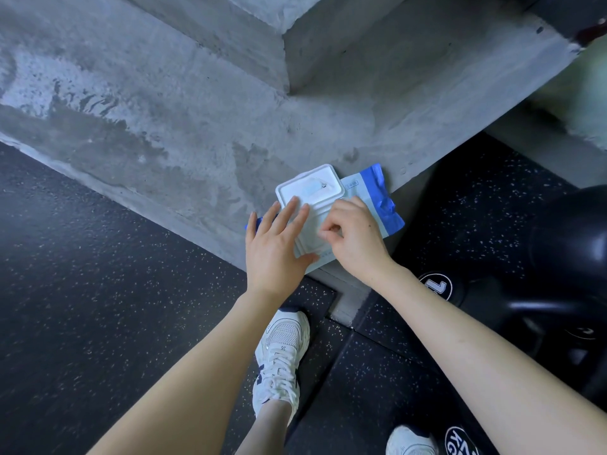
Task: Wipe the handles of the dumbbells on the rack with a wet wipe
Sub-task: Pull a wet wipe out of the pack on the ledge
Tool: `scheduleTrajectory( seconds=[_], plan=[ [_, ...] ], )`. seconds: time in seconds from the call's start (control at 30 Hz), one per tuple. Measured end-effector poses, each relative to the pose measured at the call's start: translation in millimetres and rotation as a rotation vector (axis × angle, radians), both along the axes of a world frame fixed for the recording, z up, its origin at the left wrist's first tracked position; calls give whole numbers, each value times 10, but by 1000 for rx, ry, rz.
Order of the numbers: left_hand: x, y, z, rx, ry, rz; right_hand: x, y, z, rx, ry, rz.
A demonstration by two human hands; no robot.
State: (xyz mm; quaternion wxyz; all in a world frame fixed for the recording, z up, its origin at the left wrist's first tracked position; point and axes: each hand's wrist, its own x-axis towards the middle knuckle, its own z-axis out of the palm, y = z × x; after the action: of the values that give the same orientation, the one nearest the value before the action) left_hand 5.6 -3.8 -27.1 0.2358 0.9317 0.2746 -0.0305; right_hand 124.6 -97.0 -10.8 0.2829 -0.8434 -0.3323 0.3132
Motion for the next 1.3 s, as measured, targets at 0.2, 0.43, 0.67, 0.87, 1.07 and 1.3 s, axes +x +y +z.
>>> scheduleTrajectory(
  seconds=[0.2, 0.43, 0.67, 0.87, 1.07, 1.3],
  plan=[
    [80, 10, 41, 23, 32, -12, 162, -163, 323, 124, 571, -480],
    [240, -31, 139, -29, 129, -22, 283, -438, 700, 322, 1110, -1004],
    [443, -232, 1229, -692, 35, 384, 81, -558, 1275, 291, 1199, -1143],
    [540, -516, 2482, -1247, -50, 636, -90, -789, 2329, 222, 1088, -1126],
    [569, -760, 3833, -1233, 98, 464, -223, -1230, 3949, 172, 853, -978],
    [699, -1092, 5304, -1254, 378, 73, -523, -1813, 5409, 191, 545, -1163]
  ],
)
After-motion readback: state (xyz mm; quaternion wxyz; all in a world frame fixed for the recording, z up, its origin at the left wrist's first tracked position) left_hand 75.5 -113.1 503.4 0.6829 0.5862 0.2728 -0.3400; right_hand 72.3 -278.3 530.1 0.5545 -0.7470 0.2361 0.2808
